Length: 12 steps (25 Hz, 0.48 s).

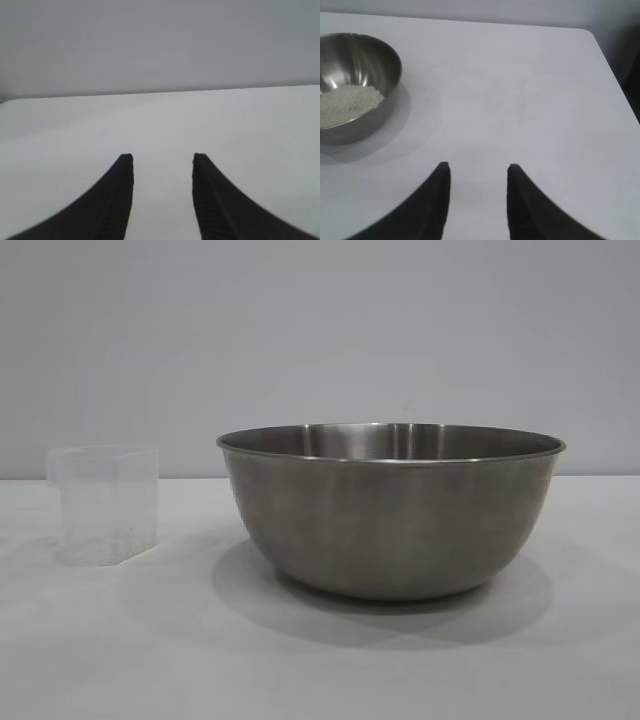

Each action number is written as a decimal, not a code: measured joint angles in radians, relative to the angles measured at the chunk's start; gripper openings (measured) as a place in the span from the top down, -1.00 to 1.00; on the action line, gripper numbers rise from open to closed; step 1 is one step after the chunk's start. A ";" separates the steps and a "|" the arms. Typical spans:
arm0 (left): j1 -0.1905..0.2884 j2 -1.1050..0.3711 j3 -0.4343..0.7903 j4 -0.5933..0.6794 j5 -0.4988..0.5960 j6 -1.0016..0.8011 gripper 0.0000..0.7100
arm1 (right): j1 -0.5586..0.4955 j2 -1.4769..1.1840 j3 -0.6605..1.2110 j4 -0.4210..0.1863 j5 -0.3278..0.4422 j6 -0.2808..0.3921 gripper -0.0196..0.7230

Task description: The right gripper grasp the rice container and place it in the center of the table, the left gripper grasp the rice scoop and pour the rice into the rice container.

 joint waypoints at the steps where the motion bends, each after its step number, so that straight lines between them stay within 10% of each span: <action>1: 0.000 -0.054 0.000 0.004 0.060 -0.013 0.38 | 0.000 0.000 0.000 0.000 0.000 0.000 0.29; 12: 0.000 -0.474 0.000 -0.274 0.636 0.165 0.38 | 0.000 0.000 0.000 0.000 0.000 0.000 0.29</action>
